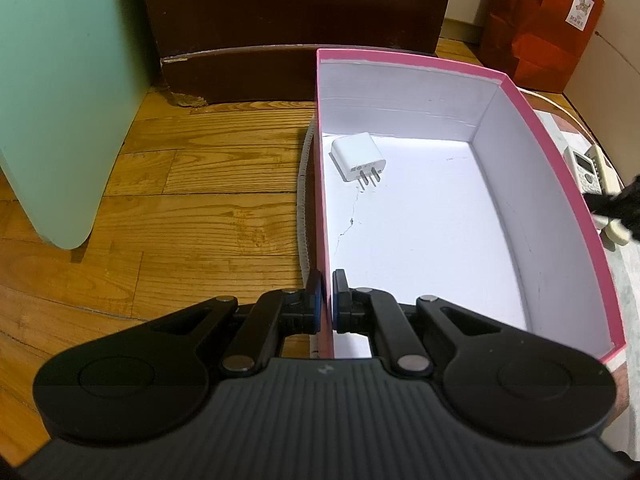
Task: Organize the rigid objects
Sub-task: 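Carry the keys into the box beside the charger and release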
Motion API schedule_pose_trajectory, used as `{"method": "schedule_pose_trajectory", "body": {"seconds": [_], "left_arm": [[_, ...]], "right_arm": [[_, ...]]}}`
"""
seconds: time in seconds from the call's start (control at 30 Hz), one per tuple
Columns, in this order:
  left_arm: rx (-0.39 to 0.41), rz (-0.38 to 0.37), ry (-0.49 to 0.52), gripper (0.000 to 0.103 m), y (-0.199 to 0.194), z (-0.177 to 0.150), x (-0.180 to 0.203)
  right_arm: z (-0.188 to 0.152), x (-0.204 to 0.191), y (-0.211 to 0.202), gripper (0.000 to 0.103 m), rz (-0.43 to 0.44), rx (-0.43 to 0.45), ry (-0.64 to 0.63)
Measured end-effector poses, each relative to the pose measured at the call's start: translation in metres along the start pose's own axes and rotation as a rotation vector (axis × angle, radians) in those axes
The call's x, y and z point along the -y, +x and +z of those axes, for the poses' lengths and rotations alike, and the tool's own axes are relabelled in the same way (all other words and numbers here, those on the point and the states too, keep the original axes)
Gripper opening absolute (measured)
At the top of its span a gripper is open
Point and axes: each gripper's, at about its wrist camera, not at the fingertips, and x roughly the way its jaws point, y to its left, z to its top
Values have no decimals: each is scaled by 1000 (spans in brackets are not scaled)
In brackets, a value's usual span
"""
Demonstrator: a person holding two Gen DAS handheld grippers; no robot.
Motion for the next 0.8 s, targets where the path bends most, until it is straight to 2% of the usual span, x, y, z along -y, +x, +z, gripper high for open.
{"method": "schedule_pose_trajectory", "body": {"seconds": [0.3,0.43,0.63,0.8], "left_arm": [[-5,-2,-5,4,1,1,-1],[-9,1,-4,4,2,0,0],[-11,-5,-11,4,3,1,-1],[-10,-7,-12,4,4,0,-2]], "right_arm": [[13,-56,-54,5,126,62,-178],[9,-93,-64,5,209,31,-257],[-6,-144,-32,5,240,-108,-390],[-11,-172,32,5,177,-233,-452]]}}
